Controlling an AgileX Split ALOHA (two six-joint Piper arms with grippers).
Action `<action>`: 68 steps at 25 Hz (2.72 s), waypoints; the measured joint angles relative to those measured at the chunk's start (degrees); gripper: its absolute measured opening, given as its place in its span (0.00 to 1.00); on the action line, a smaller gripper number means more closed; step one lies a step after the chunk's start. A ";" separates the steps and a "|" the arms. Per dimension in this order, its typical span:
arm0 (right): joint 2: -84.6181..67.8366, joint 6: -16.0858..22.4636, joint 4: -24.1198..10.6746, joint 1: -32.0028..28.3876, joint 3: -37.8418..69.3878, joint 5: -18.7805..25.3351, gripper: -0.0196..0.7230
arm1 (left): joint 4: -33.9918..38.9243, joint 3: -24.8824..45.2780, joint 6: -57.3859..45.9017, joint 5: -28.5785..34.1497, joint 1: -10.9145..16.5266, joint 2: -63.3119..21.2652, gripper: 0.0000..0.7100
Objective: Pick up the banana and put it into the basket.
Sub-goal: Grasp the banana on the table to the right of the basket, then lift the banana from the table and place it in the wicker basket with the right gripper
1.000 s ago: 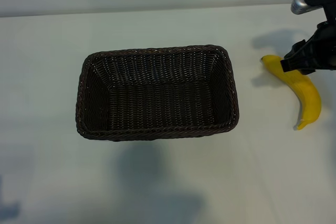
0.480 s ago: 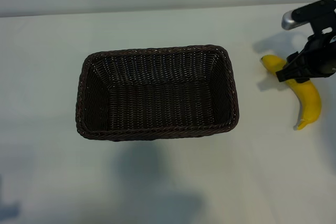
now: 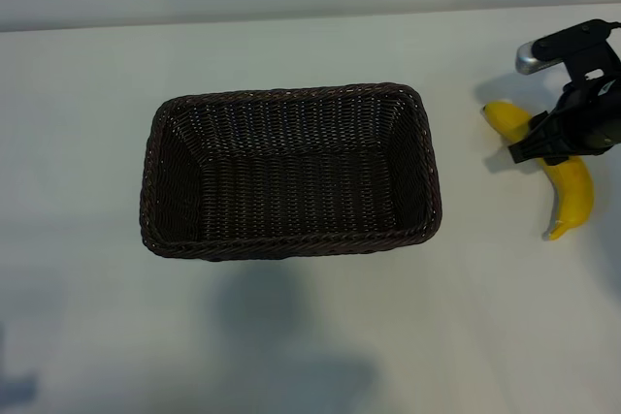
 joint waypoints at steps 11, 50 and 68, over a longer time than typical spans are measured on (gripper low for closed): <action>0.06 0.11 -0.49 -0.55 0.00 1.36 0.72 | 0.00 0.00 0.00 0.00 0.00 0.00 0.76; -12.19 0.52 -0.55 -0.55 -0.06 1.42 0.60 | 0.00 0.00 0.00 0.00 0.00 0.00 0.76; -15.41 -3.33 -0.55 12.32 -0.25 -4.10 0.60 | 0.00 0.00 0.05 0.00 0.00 0.00 0.76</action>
